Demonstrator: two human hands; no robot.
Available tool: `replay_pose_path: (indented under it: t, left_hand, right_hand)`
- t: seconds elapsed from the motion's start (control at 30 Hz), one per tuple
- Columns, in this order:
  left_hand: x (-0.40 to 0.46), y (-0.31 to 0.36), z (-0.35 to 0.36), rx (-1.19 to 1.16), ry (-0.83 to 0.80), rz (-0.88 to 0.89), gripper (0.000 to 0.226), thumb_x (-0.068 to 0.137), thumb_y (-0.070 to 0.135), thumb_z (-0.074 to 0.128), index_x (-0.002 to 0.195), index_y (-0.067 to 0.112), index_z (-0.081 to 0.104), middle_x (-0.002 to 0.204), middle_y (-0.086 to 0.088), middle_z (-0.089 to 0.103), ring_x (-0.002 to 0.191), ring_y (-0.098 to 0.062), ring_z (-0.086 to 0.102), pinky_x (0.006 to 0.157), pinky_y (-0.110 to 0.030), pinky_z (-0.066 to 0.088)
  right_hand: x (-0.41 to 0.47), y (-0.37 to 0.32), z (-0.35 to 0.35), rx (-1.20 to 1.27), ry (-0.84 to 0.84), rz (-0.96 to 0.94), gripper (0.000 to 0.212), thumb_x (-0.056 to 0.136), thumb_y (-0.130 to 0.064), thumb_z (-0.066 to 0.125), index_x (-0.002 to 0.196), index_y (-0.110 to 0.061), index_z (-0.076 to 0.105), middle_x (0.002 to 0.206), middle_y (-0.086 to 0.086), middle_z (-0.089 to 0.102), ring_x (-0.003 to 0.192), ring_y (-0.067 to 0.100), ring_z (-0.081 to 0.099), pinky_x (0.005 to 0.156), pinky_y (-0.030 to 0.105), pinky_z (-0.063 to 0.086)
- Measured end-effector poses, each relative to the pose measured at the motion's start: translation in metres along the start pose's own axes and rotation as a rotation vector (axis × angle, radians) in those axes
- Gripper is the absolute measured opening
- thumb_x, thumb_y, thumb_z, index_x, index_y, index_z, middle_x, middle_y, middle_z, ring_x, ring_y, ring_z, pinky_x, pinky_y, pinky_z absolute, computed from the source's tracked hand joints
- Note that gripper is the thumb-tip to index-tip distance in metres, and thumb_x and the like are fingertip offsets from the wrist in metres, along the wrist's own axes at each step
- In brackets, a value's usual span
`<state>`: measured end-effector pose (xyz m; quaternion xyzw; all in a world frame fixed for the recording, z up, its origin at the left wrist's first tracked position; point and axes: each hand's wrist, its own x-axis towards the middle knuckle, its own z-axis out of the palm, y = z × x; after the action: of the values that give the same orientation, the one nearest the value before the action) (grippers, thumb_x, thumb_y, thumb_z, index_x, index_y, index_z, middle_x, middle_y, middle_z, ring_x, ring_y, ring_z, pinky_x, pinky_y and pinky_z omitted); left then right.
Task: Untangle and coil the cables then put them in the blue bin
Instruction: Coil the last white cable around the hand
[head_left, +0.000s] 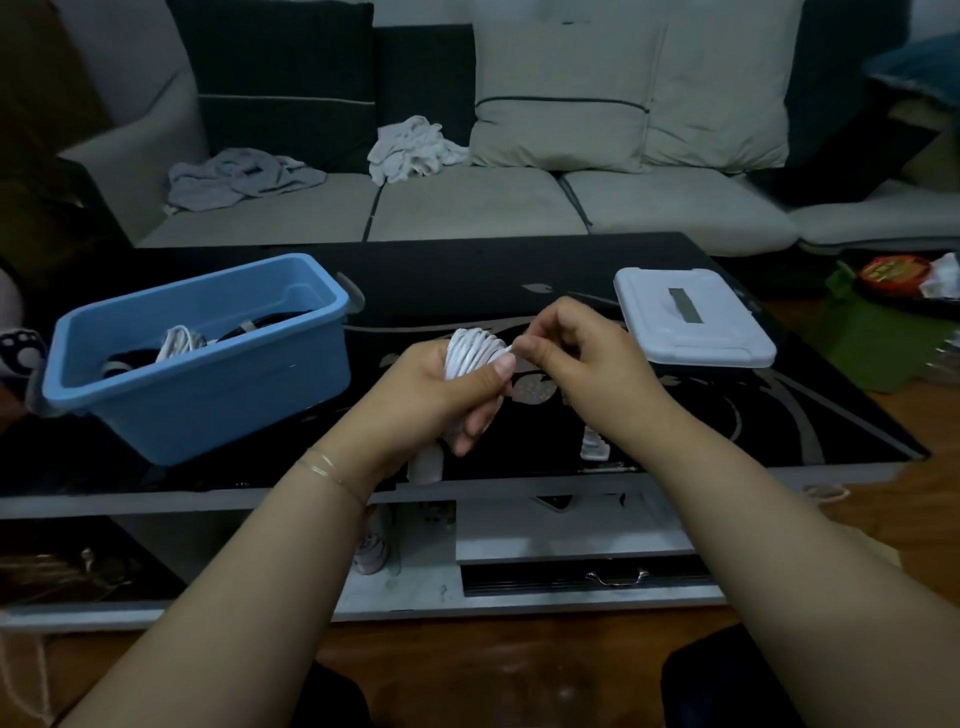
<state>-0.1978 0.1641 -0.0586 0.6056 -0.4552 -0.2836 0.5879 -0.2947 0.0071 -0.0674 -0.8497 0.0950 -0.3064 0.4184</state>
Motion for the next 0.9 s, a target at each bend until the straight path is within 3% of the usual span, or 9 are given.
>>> replay_pose_path:
  t: [0.07, 0.17, 0.3, 0.43, 0.53, 0.63, 0.7, 0.8, 0.9]
  left_hand:
    - [0.001, 0.0, 0.001, -0.087, 0.044, 0.02, 0.033, 0.094, 0.036, 0.057, 0.072, 0.011, 0.06, 0.047, -0.002, 0.044, 0.038, -0.015, 0.039, 0.044, -0.023, 0.038]
    - [0.005, -0.002, 0.002, -0.244, 0.17, 0.031, 0.048, 0.088, 0.045, 0.058, 0.078, -0.001, 0.052, 0.048, 0.0, 0.041, 0.037, -0.011, 0.039, 0.042, -0.022, 0.037]
    - [0.006, -0.004, -0.005, -0.399, 0.241, 0.063, 0.024, 0.096, 0.027, 0.052, 0.098, 0.004, 0.061, 0.055, 0.004, 0.045, 0.045, -0.008, 0.044, 0.048, -0.02, 0.043]
    - [0.007, -0.009, -0.009, -0.341, 0.293, 0.069, 0.023, 0.099, 0.014, 0.049, 0.117, 0.004, 0.059, 0.068, 0.003, 0.06, 0.051, -0.009, 0.049, 0.054, -0.022, 0.046]
    - [0.007, -0.007, -0.012, -0.269, 0.367, 0.095, 0.022, 0.098, 0.009, 0.049, 0.119, 0.008, 0.058, 0.087, 0.001, 0.073, 0.052, -0.006, 0.053, 0.055, -0.02, 0.049]
    - [0.007, -0.007, -0.016, -0.126, 0.392, 0.105, 0.024, 0.098, 0.012, 0.05, 0.117, 0.021, 0.063, 0.113, 0.0, 0.072, 0.059, -0.005, 0.06, 0.066, -0.019, 0.052]
    - [0.006, -0.008, -0.015, -0.113, 0.392, 0.08, 0.025, 0.099, 0.013, 0.051, 0.121, 0.02, 0.061, 0.119, 0.002, 0.069, 0.073, -0.008, 0.069, 0.074, -0.022, 0.056]
    - [0.007, -0.011, -0.01, -0.072, 0.379, 0.042, 0.027, 0.1, 0.01, 0.048, 0.127, 0.015, 0.049, 0.122, 0.004, 0.067, 0.096, -0.012, 0.071, 0.079, -0.023, 0.056]
    - [0.009, -0.012, -0.005, 0.153, 0.344, -0.004, 0.03, 0.1, 0.008, 0.048, 0.128, 0.017, 0.047, 0.128, 0.006, 0.062, 0.096, -0.004, 0.069, 0.078, -0.017, 0.054]
  right_hand:
    - [0.0, 0.004, 0.008, 0.008, 0.002, 0.046, 0.018, 0.089, -0.042, 0.06, 0.076, -0.031, 0.056, 0.059, -0.012, 0.056, 0.051, 0.002, 0.048, 0.053, 0.029, 0.042]
    - [-0.001, 0.007, 0.021, -0.028, -0.072, 0.134, 0.024, 0.095, -0.039, 0.052, 0.077, -0.023, 0.057, 0.05, -0.012, 0.055, 0.042, 0.004, 0.048, 0.053, 0.042, 0.049]
    - [-0.01, 0.002, 0.037, -0.103, -0.249, 0.172, 0.024, 0.098, -0.038, 0.044, 0.078, -0.033, 0.055, 0.052, -0.007, 0.055, 0.048, 0.011, 0.054, 0.06, 0.046, 0.054]
    - [-0.013, -0.003, 0.042, -0.213, -0.359, 0.129, 0.013, 0.098, -0.037, 0.042, 0.1, -0.034, 0.055, 0.066, -0.008, 0.054, 0.07, 0.019, 0.059, 0.071, 0.047, 0.053]
    - [-0.015, -0.001, 0.04, -0.282, -0.468, 0.119, 0.029, 0.097, -0.031, 0.047, 0.125, -0.04, 0.047, 0.071, -0.015, 0.051, 0.068, 0.009, 0.055, 0.061, 0.028, 0.046]
    - [-0.023, -0.003, 0.044, -0.266, -0.535, 0.101, 0.035, 0.097, -0.027, 0.048, 0.13, -0.039, 0.042, 0.074, -0.019, 0.049, 0.065, -0.006, 0.051, 0.052, 0.013, 0.035]
    - [-0.025, -0.006, 0.045, -0.313, -0.551, 0.048, 0.033, 0.097, -0.028, 0.047, 0.129, -0.035, 0.041, 0.085, -0.014, 0.054, 0.072, -0.001, 0.053, 0.057, 0.02, 0.038]
    - [-0.026, -0.01, 0.04, -0.517, -0.568, -0.043, 0.037, 0.097, -0.032, 0.047, 0.133, -0.031, 0.04, 0.107, 0.001, 0.057, 0.093, 0.021, 0.057, 0.071, 0.034, 0.046]
    - [-0.028, -0.015, 0.035, -0.661, -0.549, -0.13, 0.03, 0.096, -0.035, 0.048, 0.125, -0.025, 0.05, 0.108, 0.003, 0.052, 0.098, 0.025, 0.055, 0.068, 0.032, 0.041]
